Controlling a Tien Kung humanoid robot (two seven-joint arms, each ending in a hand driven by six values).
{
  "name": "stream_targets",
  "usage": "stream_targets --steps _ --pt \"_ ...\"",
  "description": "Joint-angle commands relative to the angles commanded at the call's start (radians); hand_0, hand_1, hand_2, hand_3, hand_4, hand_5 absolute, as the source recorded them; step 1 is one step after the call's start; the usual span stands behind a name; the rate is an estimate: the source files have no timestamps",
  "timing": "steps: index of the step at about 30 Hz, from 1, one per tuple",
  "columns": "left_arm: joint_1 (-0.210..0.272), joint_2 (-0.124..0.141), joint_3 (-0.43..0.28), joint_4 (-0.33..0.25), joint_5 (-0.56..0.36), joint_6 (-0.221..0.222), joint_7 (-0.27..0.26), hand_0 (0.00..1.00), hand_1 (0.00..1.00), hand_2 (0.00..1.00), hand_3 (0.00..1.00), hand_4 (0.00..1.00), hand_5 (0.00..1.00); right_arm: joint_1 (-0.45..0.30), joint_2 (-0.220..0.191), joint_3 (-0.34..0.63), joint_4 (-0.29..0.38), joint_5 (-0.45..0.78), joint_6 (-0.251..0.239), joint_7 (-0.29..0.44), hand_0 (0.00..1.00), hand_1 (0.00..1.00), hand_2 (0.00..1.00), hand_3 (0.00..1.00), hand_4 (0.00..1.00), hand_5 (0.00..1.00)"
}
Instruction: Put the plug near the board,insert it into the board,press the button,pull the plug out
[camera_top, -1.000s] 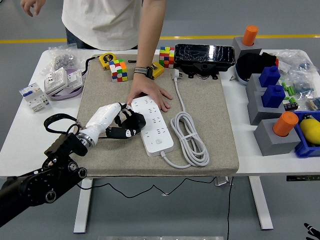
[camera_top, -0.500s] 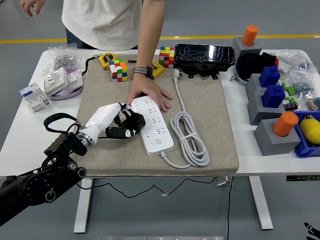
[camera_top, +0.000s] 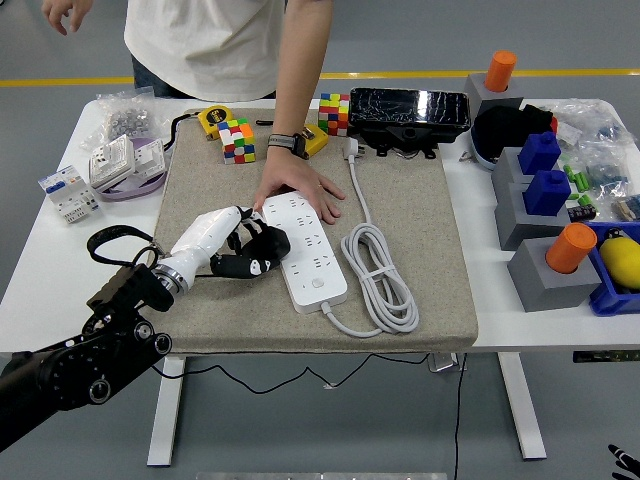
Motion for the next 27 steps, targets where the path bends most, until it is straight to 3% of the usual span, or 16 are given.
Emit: stream_targets --steps 2,3,8,9,21,26,27 --pt "0.0 -0.001 0.0 0.001 -0.002 0.001 -0.001 0.401 0.456 0.519 0.559 0.84 0.002 0.0 0.0 -0.001 0.0 0.0 0.0 0.0 0.523 0.625 0.609 0.546 0.883 0.406" --pt "0.0 -0.001 0.0 0.002 -0.002 0.001 -0.001 0.509 0.553 0.537 0.578 0.909 0.003 0.0 0.0 0.0 0.0 0.0 0.0 0.0 0.523 0.625 0.607 0.546 0.882 0.406" --pt "0.001 -0.001 0.0 0.002 -0.003 0.003 0.001 0.509 0.553 0.537 0.578 0.909 0.003 0.0 0.001 0.001 0.001 -0.001 0.001 0.0 0.523 0.625 0.607 0.546 0.882 0.406" --pt "0.001 -0.001 0.0 0.001 -0.001 0.003 0.002 0.671 0.718 0.666 0.744 0.998 0.084 -0.001 0.001 0.001 0.001 -0.001 0.001 0.0 0.523 0.625 0.608 0.546 0.883 0.406" --pt "0.006 0.001 -0.011 -0.014 -0.015 0.028 -0.017 0.669 0.734 0.712 0.764 0.998 0.125 -0.001 0.001 0.004 0.003 -0.003 0.001 0.0 0.525 0.625 0.606 0.546 0.882 0.406" --pt "0.037 0.017 -0.036 -0.075 -0.058 0.077 -0.063 0.669 0.734 0.712 0.764 0.998 0.125 -0.002 0.0 0.004 0.004 -0.004 0.001 0.0 0.525 0.625 0.606 0.546 0.882 0.406" --pt "0.047 0.023 -0.04 -0.094 -0.069 0.089 -0.072 0.637 0.706 0.7 0.743 0.998 0.23 -0.003 0.0 0.005 0.004 -0.005 0.0 0.0 0.527 0.624 0.605 0.546 0.882 0.406"
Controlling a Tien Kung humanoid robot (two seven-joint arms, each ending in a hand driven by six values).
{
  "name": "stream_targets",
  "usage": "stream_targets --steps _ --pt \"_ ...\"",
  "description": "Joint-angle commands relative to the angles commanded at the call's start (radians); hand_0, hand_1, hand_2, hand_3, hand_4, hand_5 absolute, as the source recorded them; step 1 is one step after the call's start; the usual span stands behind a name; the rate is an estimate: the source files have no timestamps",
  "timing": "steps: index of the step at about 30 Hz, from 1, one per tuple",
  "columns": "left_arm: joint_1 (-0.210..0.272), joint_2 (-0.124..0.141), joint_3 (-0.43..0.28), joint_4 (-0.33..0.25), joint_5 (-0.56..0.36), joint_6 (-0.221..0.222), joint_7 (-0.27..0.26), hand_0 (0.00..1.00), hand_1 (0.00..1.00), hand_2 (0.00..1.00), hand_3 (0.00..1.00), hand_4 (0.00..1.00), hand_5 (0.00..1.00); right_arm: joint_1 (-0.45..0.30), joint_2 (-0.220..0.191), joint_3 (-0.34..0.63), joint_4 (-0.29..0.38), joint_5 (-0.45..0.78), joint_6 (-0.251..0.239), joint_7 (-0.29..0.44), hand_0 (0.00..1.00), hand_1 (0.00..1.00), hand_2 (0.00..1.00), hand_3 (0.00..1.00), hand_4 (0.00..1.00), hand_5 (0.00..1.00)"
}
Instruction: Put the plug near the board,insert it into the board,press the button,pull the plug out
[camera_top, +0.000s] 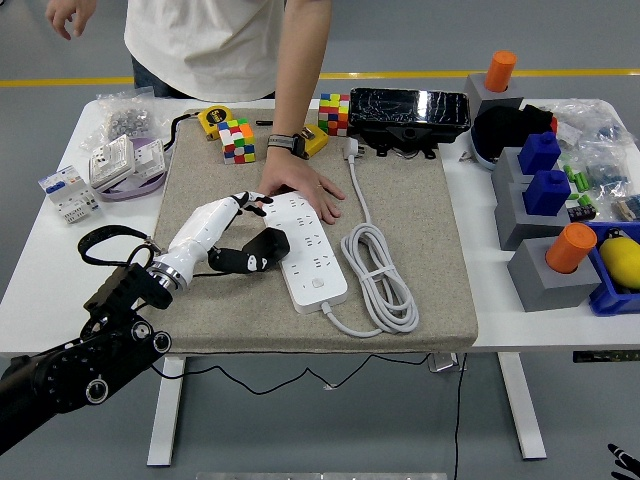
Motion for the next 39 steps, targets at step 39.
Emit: stream_targets --steps 39 --pt "0.121 0.07 0.075 -0.163 0.03 0.047 0.053 0.767 0.811 0.784 0.7 0.765 0.323 -0.005 0.003 0.013 0.003 -0.01 0.0 0.001 0.526 0.624 0.603 0.546 0.882 0.406"
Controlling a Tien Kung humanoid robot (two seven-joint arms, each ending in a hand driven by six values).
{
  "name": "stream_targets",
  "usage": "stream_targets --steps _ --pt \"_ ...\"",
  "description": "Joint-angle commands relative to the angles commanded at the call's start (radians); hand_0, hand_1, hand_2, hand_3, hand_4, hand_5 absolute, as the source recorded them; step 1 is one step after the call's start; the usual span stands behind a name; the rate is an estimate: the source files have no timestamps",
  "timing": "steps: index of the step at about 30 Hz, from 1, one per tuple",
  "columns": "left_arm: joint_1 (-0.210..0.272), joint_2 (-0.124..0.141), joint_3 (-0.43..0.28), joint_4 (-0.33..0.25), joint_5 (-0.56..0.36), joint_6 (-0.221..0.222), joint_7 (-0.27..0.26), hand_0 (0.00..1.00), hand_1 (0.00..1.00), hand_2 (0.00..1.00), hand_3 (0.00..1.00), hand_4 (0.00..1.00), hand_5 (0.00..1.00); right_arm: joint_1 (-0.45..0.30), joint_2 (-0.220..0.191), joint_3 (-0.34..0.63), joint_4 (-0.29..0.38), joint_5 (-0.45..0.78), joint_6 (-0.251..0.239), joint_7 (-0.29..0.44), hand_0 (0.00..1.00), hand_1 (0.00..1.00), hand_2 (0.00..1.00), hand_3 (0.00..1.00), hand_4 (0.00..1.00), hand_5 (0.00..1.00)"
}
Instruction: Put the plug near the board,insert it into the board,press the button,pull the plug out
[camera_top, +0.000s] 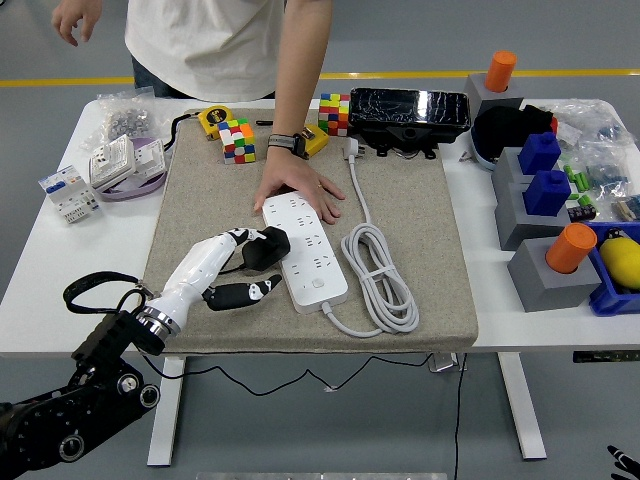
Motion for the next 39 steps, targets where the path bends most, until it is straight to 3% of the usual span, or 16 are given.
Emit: stream_targets --steps 31,39 --pt "-0.09 -0.058 0.038 0.024 0.003 -0.055 0.046 0.756 0.779 0.761 0.694 0.762 0.321 0.002 -0.001 0.0 0.001 0.0 0.001 0.0 0.529 0.624 0.605 0.547 0.883 0.406" --pt "-0.083 -0.052 0.026 -0.006 0.0 -0.048 0.039 0.752 0.763 0.745 0.687 0.766 0.324 0.001 -0.002 0.004 0.001 -0.003 0.0 0.0 0.525 0.624 0.606 0.547 0.883 0.406"
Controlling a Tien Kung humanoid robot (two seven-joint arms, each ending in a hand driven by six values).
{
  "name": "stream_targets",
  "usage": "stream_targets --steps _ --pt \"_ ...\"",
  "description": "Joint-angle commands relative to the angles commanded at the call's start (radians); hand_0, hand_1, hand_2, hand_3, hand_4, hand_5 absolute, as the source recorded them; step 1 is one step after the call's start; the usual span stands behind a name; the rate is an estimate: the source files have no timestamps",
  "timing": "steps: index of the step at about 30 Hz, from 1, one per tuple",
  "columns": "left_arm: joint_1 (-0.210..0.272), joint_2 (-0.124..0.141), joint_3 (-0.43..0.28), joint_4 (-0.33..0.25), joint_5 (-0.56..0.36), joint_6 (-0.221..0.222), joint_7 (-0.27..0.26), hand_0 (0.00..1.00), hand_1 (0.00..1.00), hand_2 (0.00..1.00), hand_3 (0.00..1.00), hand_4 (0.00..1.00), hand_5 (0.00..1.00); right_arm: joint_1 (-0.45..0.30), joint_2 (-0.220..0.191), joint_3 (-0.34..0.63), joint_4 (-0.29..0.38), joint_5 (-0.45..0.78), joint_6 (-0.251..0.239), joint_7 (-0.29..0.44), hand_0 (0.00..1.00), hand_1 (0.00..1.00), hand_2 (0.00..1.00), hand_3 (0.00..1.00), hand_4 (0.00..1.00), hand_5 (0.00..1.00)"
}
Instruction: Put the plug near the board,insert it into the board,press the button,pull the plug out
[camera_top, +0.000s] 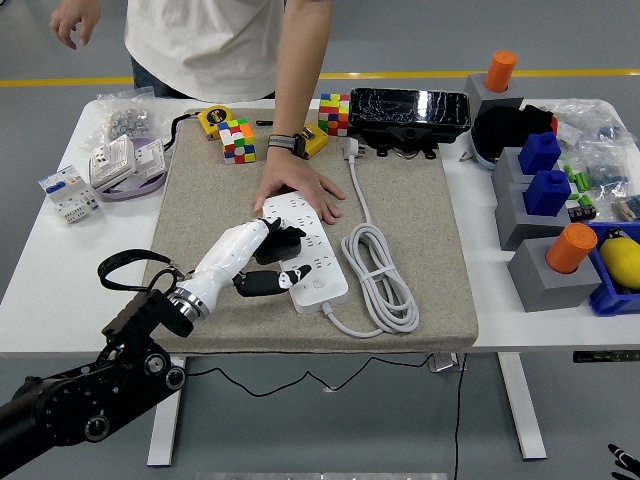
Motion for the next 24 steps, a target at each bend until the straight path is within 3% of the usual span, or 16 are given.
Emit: stream_targets --steps 5,6,7,11,12,17,18,23,24 --pt "0.009 0.02 -0.016 -0.073 -0.017 -0.004 -0.004 0.752 0.763 0.745 0.687 0.766 0.324 -0.002 0.0 0.002 -0.001 -0.001 0.0 -0.001 0.525 0.624 0.606 0.547 0.883 0.406" --pt "0.011 0.026 -0.021 -0.101 -0.023 -0.009 -0.002 0.556 0.603 0.618 0.673 0.77 0.326 -0.001 0.0 0.002 0.0 -0.002 0.0 -0.001 0.525 0.624 0.606 0.547 0.883 0.406" --pt "0.013 0.029 -0.024 -0.116 -0.027 -0.013 -0.001 0.556 0.603 0.618 0.673 0.77 0.326 -0.001 -0.001 0.002 0.0 -0.002 0.0 -0.001 0.525 0.624 0.606 0.547 0.883 0.406" --pt "0.018 0.041 -0.037 -0.189 -0.042 -0.075 0.046 0.556 0.603 0.618 0.673 0.77 0.326 -0.001 -0.001 0.0 0.001 -0.002 0.001 -0.001 0.525 0.624 0.606 0.547 0.883 0.406" --pt "0.018 0.045 -0.041 -0.21 -0.041 -0.105 0.073 0.282 0.328 0.469 0.654 0.785 0.269 -0.001 -0.001 0.001 0.002 -0.002 0.001 -0.001 0.529 0.624 0.606 0.547 0.883 0.406" --pt "0.016 0.055 -0.042 -0.256 -0.019 -0.224 0.169 0.282 0.328 0.469 0.654 0.785 0.269 -0.002 -0.002 -0.002 0.001 -0.002 0.001 -0.001 0.529 0.624 0.606 0.547 0.883 0.406" --pt "0.016 0.057 -0.039 -0.261 -0.012 -0.241 0.184 0.169 0.158 0.251 0.771 0.829 0.167 -0.002 -0.002 -0.003 0.001 -0.001 0.001 -0.002 0.524 0.624 0.606 0.547 0.883 0.406" --pt "0.011 0.06 -0.028 -0.282 0.011 -0.317 0.266 0.169 0.158 0.251 0.771 0.829 0.167 -0.001 -0.003 -0.006 0.002 0.0 0.001 -0.001 0.524 0.624 0.606 0.547 0.883 0.406" --pt "0.009 0.061 -0.026 -0.287 0.013 -0.329 0.282 0.09 0.092 0.151 0.891 0.836 0.144 -0.001 -0.003 -0.006 0.002 0.0 0.001 -0.002 0.523 0.624 0.606 0.547 0.883 0.406"
